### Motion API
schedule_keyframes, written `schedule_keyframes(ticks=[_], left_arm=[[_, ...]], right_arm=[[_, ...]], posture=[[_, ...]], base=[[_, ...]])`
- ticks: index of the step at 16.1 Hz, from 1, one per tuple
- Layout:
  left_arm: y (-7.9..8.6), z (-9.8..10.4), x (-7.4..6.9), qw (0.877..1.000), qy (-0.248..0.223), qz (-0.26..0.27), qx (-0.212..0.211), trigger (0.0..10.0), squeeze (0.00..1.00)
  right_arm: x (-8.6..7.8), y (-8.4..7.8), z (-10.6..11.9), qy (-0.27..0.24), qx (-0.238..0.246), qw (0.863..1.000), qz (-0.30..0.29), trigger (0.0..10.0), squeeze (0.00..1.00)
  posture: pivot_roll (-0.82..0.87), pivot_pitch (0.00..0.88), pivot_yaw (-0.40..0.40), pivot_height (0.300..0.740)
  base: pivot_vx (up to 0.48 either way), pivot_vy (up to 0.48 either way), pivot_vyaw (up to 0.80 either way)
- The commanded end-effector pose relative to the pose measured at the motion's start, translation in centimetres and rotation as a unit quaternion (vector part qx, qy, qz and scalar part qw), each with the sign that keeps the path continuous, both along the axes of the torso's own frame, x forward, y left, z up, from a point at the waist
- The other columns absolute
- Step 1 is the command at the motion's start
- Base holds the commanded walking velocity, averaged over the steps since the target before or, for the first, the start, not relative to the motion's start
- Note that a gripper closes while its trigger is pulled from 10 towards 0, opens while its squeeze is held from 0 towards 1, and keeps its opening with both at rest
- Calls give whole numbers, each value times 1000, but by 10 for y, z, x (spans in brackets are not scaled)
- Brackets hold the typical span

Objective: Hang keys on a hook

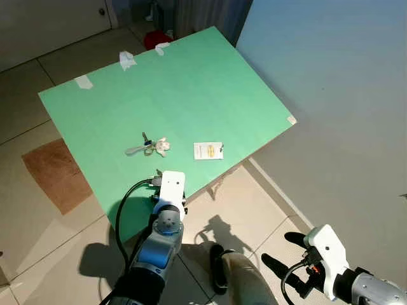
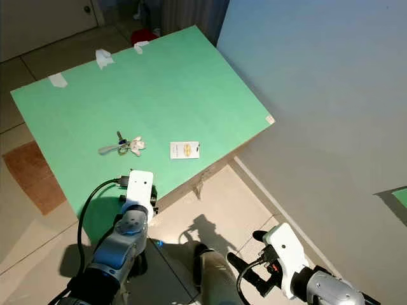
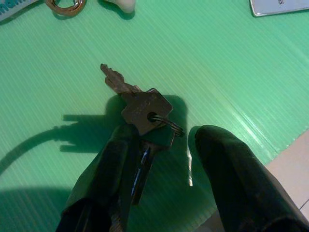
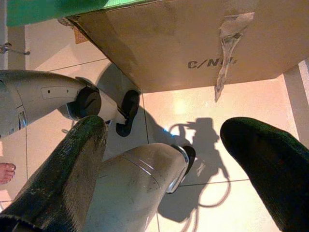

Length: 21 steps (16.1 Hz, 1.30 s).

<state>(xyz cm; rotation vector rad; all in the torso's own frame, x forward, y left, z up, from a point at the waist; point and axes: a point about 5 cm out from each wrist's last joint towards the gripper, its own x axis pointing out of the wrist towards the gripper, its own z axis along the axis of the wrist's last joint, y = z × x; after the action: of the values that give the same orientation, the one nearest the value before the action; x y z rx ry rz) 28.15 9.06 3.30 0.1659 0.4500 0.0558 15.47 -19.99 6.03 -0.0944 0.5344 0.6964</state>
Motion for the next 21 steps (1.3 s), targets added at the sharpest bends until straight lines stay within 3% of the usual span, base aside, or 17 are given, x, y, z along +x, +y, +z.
schedule_keyframes(ticks=[1,4,5,6,21], left_arm=[[-35,-12,-16,998,37,-7,-55,10000,0],[-31,-17,-15,997,47,0,-67,9843,0],[-29,-17,-13,997,47,2,-68,4588,0],[-27,-17,-11,996,46,4,-72,0,0],[-38,6,-9,998,-20,-42,-51,0,0]], right_arm=[[-6,-5,0,12,-6,1000,-6,10000,0],[-7,-6,0,13,-7,1000,-6,10000,0],[-7,-6,0,14,-7,1000,-6,10000,0],[-7,-7,0,15,-8,1000,-7,10000,0],[-10,-6,-2,25,-7,1000,-3,10000,0]], posture=[[-392,373,-174,736],[-398,376,-176,736],[-399,376,-177,736],[-399,376,-177,736],[-387,384,-176,736]], base=[[0,0,0],[0,0,0],[0,0,0],[0,0,0],[0,0,0]])
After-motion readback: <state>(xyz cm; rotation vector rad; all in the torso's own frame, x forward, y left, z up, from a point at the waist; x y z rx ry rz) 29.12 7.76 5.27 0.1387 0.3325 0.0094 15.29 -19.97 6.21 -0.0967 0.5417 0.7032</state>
